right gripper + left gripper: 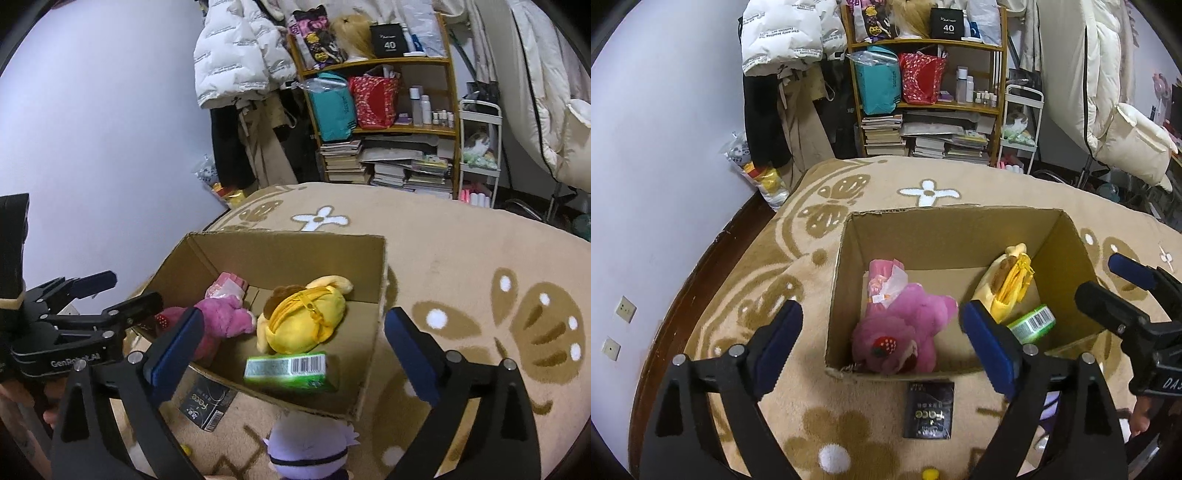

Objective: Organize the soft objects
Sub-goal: 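Release green box into the box with right tool and withdraw both, then grasp white fluffy doll with left tool while right tool grasps pink roll cushion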

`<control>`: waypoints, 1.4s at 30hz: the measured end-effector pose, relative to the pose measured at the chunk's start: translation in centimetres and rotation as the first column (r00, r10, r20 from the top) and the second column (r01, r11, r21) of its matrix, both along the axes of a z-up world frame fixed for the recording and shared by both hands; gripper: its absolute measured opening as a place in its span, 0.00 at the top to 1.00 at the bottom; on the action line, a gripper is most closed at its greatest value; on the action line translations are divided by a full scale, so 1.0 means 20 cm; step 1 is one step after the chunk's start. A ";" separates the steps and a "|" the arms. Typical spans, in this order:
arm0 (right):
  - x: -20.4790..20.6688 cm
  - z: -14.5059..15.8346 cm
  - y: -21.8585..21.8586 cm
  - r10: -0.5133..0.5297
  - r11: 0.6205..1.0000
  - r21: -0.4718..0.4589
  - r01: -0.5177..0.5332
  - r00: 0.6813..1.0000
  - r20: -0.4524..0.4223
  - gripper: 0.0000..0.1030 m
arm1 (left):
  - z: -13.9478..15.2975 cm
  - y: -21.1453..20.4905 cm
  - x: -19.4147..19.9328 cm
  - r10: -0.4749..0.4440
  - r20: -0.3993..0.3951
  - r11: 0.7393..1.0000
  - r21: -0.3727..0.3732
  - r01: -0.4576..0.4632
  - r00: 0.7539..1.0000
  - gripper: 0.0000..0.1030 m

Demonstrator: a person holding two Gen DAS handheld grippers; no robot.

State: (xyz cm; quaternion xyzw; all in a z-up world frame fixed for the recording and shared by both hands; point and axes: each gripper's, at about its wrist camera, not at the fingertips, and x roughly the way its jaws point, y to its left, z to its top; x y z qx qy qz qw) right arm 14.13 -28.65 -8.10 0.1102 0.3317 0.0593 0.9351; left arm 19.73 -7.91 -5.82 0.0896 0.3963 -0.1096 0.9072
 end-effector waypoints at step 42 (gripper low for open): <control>-0.62 -0.09 0.41 0.133 0.985 -0.077 -0.156 0.961 -0.242 0.00 | -0.03 0.31 -0.58 0.085 -0.289 0.996 0.028 -0.081 0.953 0.02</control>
